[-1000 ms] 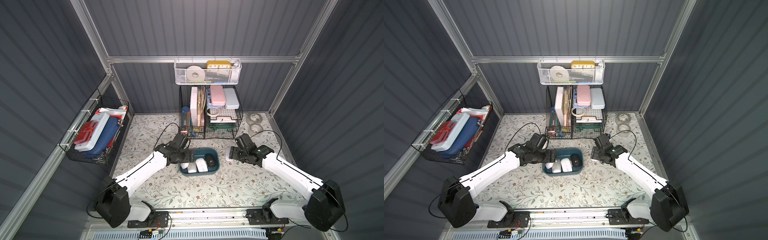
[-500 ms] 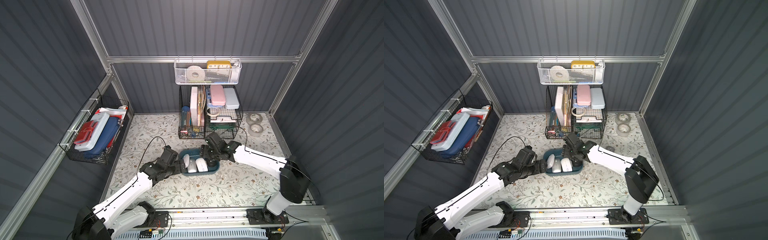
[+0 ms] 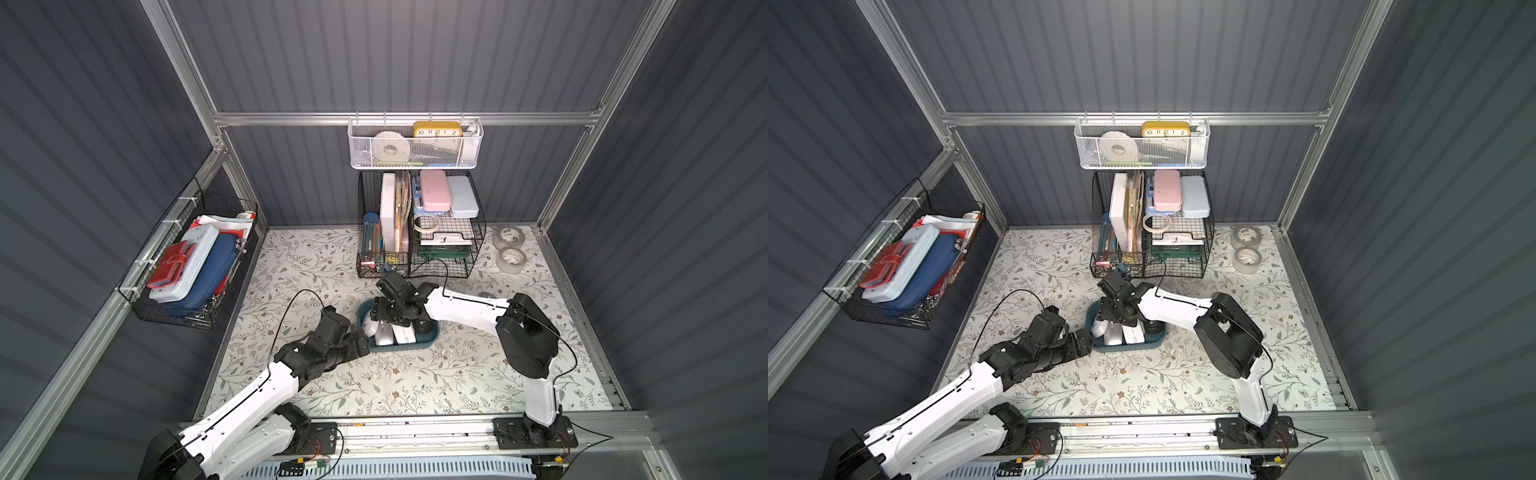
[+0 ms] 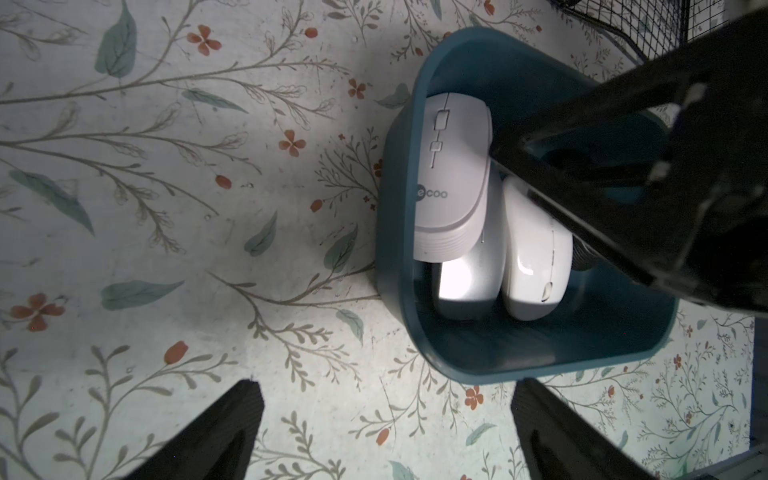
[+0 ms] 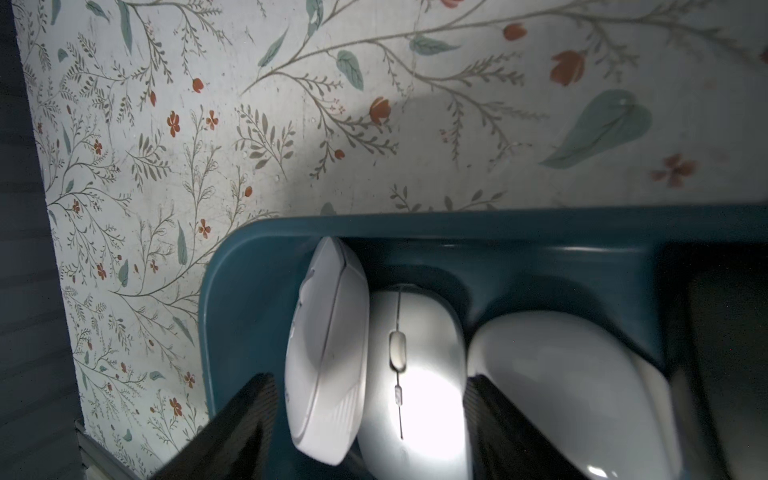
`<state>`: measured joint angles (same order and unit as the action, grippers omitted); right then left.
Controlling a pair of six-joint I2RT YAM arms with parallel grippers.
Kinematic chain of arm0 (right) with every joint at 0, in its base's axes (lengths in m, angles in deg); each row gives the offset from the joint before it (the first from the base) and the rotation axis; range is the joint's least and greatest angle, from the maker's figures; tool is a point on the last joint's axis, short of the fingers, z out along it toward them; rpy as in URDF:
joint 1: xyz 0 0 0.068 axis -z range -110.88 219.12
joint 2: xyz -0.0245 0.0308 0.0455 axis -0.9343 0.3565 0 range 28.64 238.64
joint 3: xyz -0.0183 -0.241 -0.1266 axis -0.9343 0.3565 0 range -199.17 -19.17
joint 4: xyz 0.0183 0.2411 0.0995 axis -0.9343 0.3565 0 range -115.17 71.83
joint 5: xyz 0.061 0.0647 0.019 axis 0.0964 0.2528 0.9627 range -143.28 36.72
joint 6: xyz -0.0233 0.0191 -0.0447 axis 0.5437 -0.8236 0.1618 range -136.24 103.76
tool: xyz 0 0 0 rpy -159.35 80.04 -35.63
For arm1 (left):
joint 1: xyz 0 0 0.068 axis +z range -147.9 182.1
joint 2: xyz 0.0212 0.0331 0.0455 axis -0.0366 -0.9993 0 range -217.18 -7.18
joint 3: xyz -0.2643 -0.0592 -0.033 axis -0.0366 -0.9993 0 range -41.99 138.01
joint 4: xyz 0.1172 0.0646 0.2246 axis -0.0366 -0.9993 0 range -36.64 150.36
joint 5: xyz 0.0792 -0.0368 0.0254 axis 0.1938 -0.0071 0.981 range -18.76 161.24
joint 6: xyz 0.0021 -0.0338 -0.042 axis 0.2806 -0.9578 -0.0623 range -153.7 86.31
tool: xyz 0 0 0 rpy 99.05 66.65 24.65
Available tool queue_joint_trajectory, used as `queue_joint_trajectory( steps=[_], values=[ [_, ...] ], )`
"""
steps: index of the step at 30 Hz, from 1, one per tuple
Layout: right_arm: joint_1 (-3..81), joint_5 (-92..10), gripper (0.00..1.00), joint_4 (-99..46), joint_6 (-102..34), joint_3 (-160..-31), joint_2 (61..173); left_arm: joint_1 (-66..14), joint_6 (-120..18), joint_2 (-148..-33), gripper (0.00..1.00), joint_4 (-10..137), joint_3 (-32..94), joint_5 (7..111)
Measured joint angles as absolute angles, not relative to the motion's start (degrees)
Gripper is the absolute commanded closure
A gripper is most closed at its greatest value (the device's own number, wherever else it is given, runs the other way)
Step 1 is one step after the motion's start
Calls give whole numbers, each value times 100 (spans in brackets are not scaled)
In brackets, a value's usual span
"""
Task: Take out the mouse from the storage box
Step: Pick up the mouse from the storage box.
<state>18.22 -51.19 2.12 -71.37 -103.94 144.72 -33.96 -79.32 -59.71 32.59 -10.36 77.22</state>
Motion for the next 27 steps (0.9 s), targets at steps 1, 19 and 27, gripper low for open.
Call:
queue_joint_trajectory(
  steps=[1,19,27],
  values=[
    [1820,-5106,28,199,-7139,-10456,14544,-3396,-7936,-5974,1,3311,-1073,7698],
    [1794,-4870,51,116,-7089,-10882,15033,-3398,-7980,-5991,1,3530,-1261,7600],
    [1765,-4828,60,122,-7085,-10886,15033,-3396,-7980,-6033,1,3576,-1261,7600]
  ],
)
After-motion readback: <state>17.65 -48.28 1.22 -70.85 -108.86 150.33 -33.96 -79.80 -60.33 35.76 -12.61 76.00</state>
